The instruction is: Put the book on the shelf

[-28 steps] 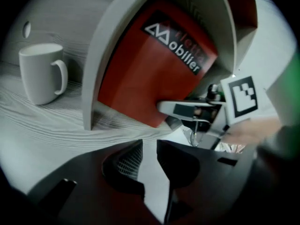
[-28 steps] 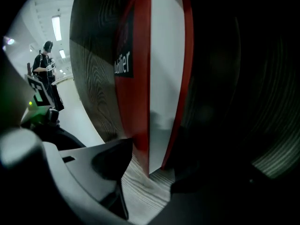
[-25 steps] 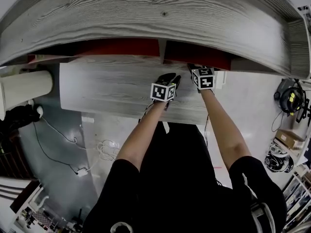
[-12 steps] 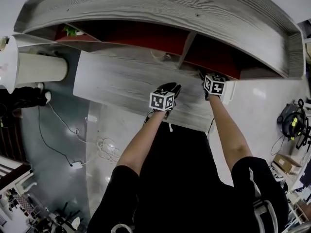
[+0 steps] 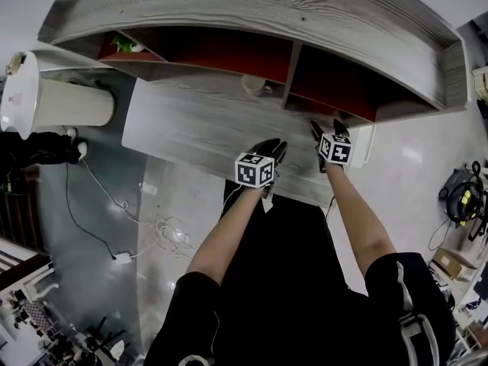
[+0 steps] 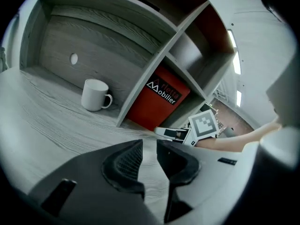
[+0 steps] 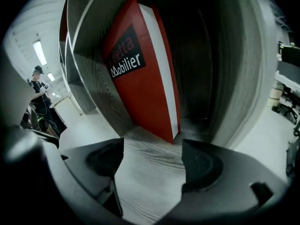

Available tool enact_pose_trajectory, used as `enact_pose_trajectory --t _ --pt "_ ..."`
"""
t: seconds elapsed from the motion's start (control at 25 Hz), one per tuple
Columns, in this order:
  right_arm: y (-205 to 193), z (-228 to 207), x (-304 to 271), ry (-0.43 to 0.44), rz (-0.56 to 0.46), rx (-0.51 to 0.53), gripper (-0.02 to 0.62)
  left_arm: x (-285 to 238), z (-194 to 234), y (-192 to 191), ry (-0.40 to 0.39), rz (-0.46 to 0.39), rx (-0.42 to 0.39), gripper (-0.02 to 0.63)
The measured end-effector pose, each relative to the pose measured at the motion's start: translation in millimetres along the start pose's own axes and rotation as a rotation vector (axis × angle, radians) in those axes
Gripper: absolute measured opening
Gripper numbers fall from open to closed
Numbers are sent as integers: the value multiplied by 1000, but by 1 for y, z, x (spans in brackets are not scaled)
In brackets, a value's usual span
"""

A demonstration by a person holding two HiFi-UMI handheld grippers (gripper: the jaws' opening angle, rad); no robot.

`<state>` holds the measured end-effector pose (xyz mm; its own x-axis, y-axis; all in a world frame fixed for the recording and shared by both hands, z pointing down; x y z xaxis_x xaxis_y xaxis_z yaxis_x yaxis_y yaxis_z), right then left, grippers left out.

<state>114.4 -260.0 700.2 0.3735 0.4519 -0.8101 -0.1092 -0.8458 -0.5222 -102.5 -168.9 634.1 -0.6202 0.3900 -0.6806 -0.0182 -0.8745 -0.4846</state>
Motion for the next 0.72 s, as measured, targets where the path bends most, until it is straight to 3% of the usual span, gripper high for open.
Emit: enact_pose_trajectory --t 0.24,0.4,0.56,0.72 --pt "-28 20 40 58 -25 -11 368 36 -2 -18 -9 -47 21 89" --pt "-43 53 82 109 -94 24 347 75 -2 -35 -14 -102 17 73" --pt "-66 84 133 92 -159 38 267 114 -4 -54 -61 -138 -27 64" --pt "-94 120 178 83 -224 -22 202 163 -17 -70 -97 -178 -112 46"
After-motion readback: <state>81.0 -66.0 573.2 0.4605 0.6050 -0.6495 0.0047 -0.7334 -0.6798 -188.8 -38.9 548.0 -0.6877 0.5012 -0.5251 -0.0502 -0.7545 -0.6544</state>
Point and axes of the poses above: the fingertips, and each gripper's own axes: x backward along the fingers, z to its left, y out of its top, the point moved 8 cm from there along x, backward along the fingers, and after that the axes turned 11 degrees about z, right-handed, at the moved point
